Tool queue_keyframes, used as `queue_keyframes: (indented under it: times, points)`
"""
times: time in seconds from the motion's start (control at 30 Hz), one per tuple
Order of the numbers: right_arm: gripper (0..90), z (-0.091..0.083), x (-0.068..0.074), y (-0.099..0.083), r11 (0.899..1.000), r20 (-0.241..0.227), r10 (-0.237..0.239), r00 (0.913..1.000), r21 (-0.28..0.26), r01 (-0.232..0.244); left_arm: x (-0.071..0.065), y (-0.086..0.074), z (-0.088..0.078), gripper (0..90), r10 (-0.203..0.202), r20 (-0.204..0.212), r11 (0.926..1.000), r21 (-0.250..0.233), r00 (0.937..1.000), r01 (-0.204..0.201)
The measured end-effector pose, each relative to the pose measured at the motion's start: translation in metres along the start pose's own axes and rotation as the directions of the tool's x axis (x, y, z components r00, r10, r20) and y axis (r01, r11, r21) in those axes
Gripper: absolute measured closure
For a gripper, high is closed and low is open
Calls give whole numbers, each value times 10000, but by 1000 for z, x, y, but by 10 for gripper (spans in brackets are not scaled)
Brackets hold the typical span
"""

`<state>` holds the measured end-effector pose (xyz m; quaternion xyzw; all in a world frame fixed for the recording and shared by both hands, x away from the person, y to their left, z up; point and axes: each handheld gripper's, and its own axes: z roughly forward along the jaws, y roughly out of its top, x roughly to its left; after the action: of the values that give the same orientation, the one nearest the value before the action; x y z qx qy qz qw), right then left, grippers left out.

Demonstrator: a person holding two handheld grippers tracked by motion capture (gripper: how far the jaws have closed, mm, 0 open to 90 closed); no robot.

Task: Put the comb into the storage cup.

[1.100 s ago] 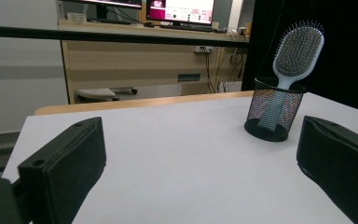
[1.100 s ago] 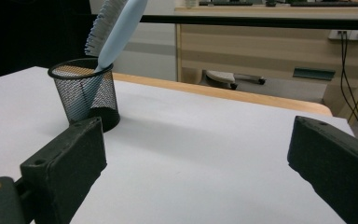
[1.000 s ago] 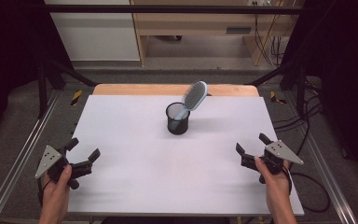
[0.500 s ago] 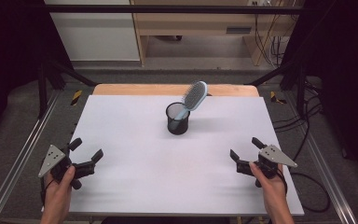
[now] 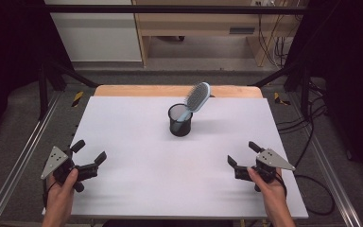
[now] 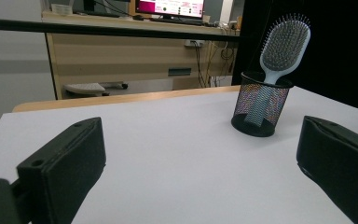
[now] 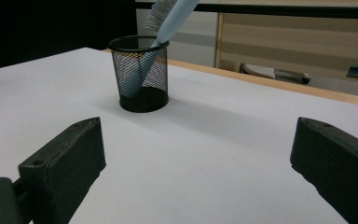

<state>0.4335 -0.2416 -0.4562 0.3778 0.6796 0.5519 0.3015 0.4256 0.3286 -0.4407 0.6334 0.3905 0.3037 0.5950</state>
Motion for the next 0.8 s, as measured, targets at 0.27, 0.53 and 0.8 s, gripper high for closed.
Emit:
queue_keyframes:
  times: [0.27,0.53,0.8]
  points:
    - [32,4,5,-1,10000,-249,-54,9997,77,56,-2,0,0,13,-13,67,10000,-17,10000,13]
    - [33,7,9,-1,9998,-436,-124,9990,172,131,-6,-1,3,13,-86,310,10000,50,9995,84]
    - [32,12,13,0,9994,-664,-207,9976,277,226,-9,-1,4,13,-115,393,9999,101,9992,111]
